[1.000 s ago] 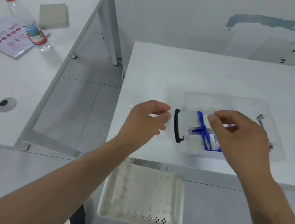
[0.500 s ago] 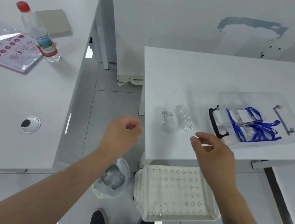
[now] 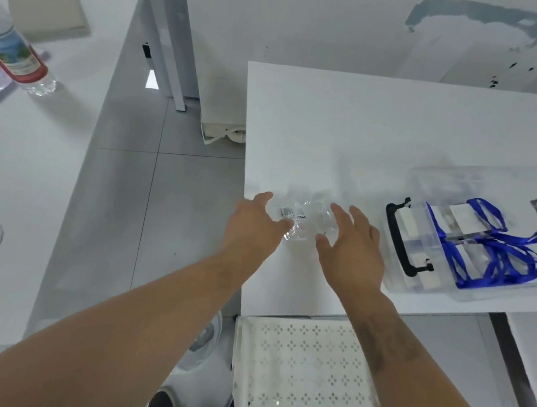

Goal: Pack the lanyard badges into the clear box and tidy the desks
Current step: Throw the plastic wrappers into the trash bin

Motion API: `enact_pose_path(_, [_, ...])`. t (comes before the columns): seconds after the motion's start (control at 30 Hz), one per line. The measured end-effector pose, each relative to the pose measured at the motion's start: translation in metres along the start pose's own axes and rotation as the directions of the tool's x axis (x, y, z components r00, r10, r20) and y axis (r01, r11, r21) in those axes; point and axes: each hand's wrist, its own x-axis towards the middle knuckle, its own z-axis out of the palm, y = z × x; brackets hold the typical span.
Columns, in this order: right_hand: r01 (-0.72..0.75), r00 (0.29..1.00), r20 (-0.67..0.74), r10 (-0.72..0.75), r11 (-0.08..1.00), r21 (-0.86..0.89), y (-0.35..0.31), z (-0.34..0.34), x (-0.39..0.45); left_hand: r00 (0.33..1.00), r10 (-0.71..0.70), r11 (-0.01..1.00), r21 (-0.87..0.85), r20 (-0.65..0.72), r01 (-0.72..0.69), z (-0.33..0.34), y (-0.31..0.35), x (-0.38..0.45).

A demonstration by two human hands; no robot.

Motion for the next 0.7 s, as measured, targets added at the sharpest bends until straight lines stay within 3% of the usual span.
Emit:
enact_pose_path(0.1, [0.018,0.998,0.068,-0.009,0.991,-0.131,0.005,0.011,0.022,0.997,0.074,0.994,0.074,0.008,-0.075,0.018,0.003,0.013])
enact_pose_path(0.2, [0.031,0.996,0.082,-0.020,0.990,-0.138,0.009,0.020,0.038,0.987,0.157,0.964,0.214,0.027,-0.159,0.031,0.004,0.021])
enact_pose_path(0.5, [0.074,0.996,-0.064,-0.065,0.985,0.157,0.013,0.022,0.039,0.984,0.149,0.989,0.009,-0.095,-0.149,0.019,-0.011,0.012])
enact_pose_path(0.7, [0.098,0.993,-0.105,-0.061,0.913,0.396,-0.019,0.013,-0.002,0.970,0.203,0.979,0.058,-0.135,-0.197,-0.036,-0.041,-0.018])
